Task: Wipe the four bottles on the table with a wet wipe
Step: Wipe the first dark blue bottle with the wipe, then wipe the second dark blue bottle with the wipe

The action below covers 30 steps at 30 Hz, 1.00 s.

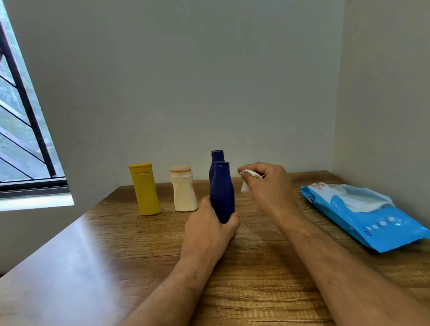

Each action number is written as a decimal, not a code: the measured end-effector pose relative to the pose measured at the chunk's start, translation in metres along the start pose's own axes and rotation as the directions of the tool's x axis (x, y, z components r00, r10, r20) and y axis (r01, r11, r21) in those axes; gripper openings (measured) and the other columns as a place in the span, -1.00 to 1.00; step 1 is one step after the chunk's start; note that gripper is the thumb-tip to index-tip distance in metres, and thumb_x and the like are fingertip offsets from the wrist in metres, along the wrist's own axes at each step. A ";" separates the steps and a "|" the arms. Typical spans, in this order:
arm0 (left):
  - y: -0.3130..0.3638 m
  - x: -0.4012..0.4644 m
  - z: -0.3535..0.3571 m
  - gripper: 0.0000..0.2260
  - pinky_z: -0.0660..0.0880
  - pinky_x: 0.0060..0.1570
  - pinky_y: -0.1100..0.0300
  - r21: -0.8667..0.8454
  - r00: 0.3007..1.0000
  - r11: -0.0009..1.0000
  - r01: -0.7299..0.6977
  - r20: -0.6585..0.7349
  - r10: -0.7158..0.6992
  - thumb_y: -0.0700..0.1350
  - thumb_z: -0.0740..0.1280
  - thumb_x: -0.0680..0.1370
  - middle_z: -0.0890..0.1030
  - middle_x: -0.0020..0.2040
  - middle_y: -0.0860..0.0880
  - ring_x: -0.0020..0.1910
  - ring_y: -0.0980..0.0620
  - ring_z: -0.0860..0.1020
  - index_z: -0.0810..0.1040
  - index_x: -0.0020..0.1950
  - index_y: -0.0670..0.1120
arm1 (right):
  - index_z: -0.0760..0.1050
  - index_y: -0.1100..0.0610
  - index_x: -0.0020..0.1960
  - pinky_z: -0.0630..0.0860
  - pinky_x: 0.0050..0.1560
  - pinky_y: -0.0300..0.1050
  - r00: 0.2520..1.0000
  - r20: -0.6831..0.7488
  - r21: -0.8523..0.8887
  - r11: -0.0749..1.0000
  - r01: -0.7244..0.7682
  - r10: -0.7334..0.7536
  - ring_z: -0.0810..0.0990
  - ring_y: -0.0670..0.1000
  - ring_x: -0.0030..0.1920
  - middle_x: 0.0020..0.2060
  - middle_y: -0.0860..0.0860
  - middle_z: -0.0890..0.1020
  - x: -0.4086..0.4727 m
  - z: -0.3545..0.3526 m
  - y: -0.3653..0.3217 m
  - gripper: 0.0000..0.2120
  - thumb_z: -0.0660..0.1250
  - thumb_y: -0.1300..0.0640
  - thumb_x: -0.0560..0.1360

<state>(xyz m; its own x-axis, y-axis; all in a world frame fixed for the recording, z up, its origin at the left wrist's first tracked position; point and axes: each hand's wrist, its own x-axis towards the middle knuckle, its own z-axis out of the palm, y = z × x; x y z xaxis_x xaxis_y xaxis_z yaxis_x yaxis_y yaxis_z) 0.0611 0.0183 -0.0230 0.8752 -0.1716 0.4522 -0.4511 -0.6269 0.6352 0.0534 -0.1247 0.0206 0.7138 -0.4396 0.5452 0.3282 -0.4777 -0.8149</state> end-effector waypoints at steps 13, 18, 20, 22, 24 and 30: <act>0.042 0.019 0.055 -0.53 0.60 -0.03 0.17 -0.019 0.988 0.991 0.130 -0.082 -0.131 0.15 0.48 0.41 0.58 0.05 0.03 -0.02 0.08 0.58 0.50 0.23 -0.03 | 0.63 0.07 0.17 0.34 -0.40 -0.48 0.952 -0.256 0.072 0.985 -0.154 0.167 0.51 -0.26 -0.28 -0.04 -0.10 0.64 0.014 -0.030 0.021 -0.80 0.31 0.16 0.59; 0.069 0.030 0.088 -0.48 0.61 -0.04 0.09 -0.031 0.981 0.985 0.167 -0.098 -0.170 0.20 0.47 0.44 0.57 0.12 -0.04 0.04 0.00 0.60 0.48 0.25 -0.08 | 0.62 0.06 0.16 0.34 -0.45 -0.47 0.915 -0.317 0.136 0.966 -0.218 0.251 0.50 -0.20 -0.27 -0.04 -0.10 0.61 0.019 -0.038 0.030 -0.81 0.30 0.15 0.60; 0.074 0.035 0.098 -0.44 0.61 0.00 0.06 -0.027 0.976 0.983 0.181 -0.119 -0.183 0.21 0.45 0.45 0.55 0.17 -0.06 0.08 -0.03 0.59 0.45 0.29 -0.10 | 0.62 0.06 0.16 0.34 -0.36 -0.47 0.900 -0.341 0.156 0.960 -0.231 0.272 0.53 -0.13 -0.18 0.00 -0.06 0.64 0.020 -0.040 0.034 -0.82 0.30 0.15 0.60; 0.077 0.043 0.104 -0.42 0.59 0.03 0.05 -0.023 0.966 0.975 0.222 -0.130 -0.224 0.20 0.45 0.47 0.53 0.22 -0.07 0.13 -0.07 0.58 0.43 0.33 -0.13 | 0.61 0.06 0.17 0.38 -0.23 -0.41 0.888 -0.357 0.170 0.955 -0.242 0.289 0.52 -0.09 -0.09 0.07 -0.02 0.66 0.022 -0.040 0.037 -0.81 0.30 0.13 0.60; 0.078 0.051 0.109 -0.41 0.57 0.03 0.05 -0.033 0.957 0.967 0.251 -0.140 -0.253 0.17 0.45 0.47 0.51 0.27 -0.09 0.17 -0.10 0.57 0.40 0.36 -0.14 | 0.61 0.06 0.19 0.41 -0.17 -0.35 0.880 -0.364 0.183 0.950 -0.254 0.305 0.52 -0.09 -0.10 0.09 -0.01 0.65 0.023 -0.040 0.039 -0.80 0.30 0.13 0.60; 0.073 0.069 0.119 -0.41 0.61 0.07 0.02 -0.082 0.953 0.961 0.265 -0.130 -0.274 0.15 0.49 0.45 0.52 0.23 -0.10 0.15 -0.08 0.57 0.45 0.32 -0.16 | 0.60 0.07 0.21 0.36 -0.30 -0.45 0.884 -0.357 0.179 0.951 -0.253 0.302 0.49 -0.15 -0.27 0.16 0.01 0.65 0.028 -0.039 0.045 -0.78 0.29 0.12 0.61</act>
<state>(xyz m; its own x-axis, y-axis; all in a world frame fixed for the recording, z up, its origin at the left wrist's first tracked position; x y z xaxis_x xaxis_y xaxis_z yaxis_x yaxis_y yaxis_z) 0.1090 -0.1295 -0.0197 0.9348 0.1070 0.3386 -0.2161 -0.5853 0.7815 0.0641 -0.1881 0.0071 0.5091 -0.8045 0.3060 0.2427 -0.2069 -0.9478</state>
